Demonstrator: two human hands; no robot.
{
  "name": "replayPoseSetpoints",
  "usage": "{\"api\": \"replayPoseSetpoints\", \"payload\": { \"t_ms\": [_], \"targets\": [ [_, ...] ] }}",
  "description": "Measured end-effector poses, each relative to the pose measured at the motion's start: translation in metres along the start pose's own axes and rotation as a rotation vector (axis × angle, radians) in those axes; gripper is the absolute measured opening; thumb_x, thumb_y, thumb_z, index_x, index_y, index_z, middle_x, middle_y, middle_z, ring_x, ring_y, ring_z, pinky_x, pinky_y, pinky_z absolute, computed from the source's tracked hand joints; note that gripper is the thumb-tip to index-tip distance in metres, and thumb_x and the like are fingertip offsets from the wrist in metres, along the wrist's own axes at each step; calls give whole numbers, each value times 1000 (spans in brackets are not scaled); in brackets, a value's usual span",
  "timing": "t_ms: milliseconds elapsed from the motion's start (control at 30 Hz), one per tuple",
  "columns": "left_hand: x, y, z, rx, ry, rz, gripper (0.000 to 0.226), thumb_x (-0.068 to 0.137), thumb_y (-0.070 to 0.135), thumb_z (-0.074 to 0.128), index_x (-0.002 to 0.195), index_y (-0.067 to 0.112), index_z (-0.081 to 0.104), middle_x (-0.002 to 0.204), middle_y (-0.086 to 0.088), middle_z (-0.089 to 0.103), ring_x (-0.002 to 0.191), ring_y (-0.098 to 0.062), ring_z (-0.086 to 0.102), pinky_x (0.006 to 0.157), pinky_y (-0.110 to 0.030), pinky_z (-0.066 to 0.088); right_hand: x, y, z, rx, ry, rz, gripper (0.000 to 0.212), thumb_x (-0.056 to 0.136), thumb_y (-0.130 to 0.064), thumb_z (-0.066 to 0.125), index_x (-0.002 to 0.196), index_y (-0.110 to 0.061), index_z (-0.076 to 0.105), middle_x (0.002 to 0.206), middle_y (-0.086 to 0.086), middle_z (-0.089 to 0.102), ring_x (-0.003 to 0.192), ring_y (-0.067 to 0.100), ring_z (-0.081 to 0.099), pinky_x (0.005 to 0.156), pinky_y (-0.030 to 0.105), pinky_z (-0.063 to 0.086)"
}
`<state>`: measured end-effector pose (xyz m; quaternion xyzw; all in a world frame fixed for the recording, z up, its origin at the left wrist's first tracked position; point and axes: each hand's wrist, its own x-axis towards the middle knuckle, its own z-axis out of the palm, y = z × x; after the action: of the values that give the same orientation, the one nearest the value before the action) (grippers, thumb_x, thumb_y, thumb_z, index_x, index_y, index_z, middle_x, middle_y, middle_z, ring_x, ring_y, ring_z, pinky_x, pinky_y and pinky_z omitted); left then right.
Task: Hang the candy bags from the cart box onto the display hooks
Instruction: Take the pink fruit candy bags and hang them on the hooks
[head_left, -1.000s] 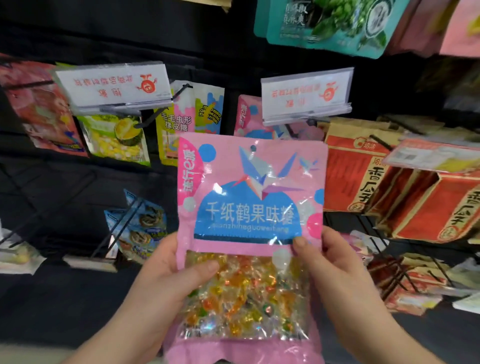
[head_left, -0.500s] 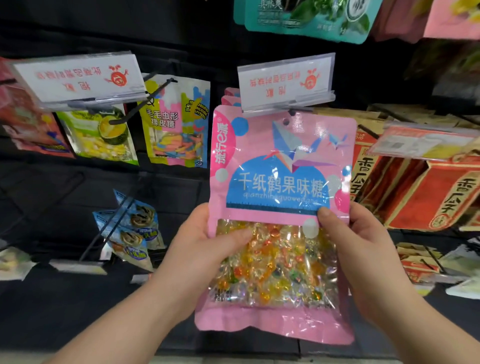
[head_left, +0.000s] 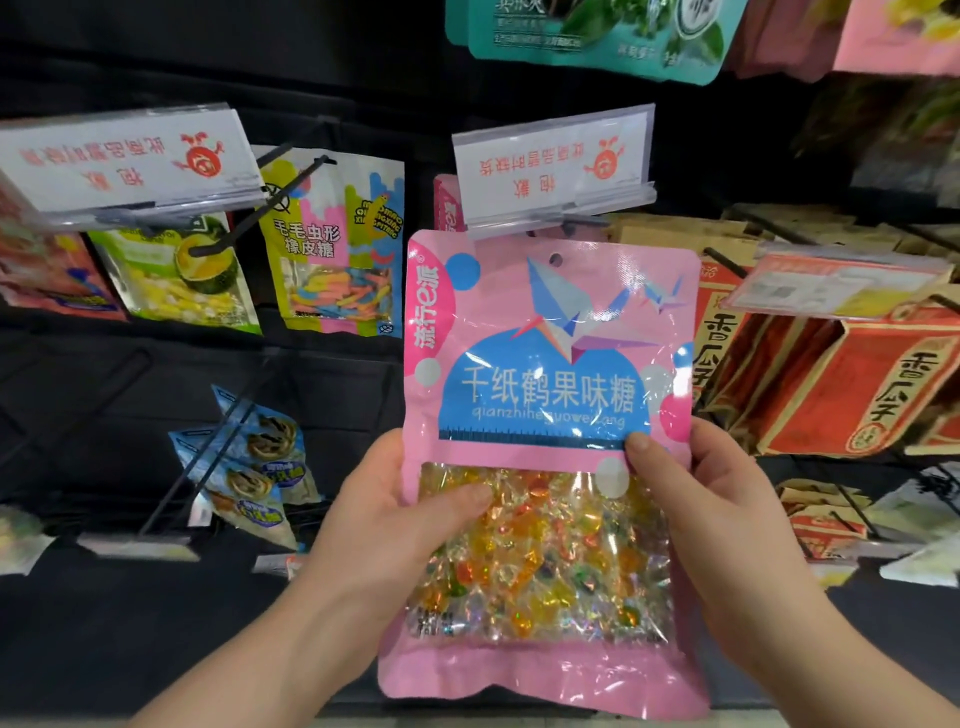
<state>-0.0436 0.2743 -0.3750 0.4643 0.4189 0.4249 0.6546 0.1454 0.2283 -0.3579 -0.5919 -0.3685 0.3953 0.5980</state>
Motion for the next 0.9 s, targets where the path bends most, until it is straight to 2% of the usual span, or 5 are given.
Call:
{"api": "replayPoseSetpoints", "payload": {
  "t_ms": [200,333,600,833,900],
  "targets": [
    [-7,1,0,-32,-31,34,53,58,4,85,106,15,64,87,-7,77,73,-16,73,56,-19,54,-3,0,-2,-8,32,19,11,87,-15,61,96,-15,68,90,15,74,78,31,67,71,46,50],
    [-9,2,-3,-59,-40,62,43,56,8,75,97,18,69,85,-10,76,71,-19,73,56,-21,55,-5,-5,-4,-20,34,17,10,87,-18,62,94,-16,69,89,10,75,86,34,71,78,51,54],
    [-9,15,3,-22,-38,124,50,47,2,83,93,15,70,80,-6,76,66,-13,72,53,-17,52,-4,-19,-3,-17,32,19,12,89,-19,60,95,-12,69,89,12,75,81,29,70,77,45,53],
    [8,25,8,-13,153,97,8,70,40,75,63,37,75,63,13,73,56,2,68,45,-10,47,-6,-20,-6,13,16,52,14,91,-16,57,100,-12,67,90,10,76,81,27,72,73,41,56],
    [29,38,7,-61,149,54,22,72,48,68,78,27,75,73,7,76,66,-7,73,53,-20,54,-3,-19,-5,1,-4,61,14,92,-15,56,102,-12,66,89,10,76,77,24,72,67,37,58]
  ]
}}
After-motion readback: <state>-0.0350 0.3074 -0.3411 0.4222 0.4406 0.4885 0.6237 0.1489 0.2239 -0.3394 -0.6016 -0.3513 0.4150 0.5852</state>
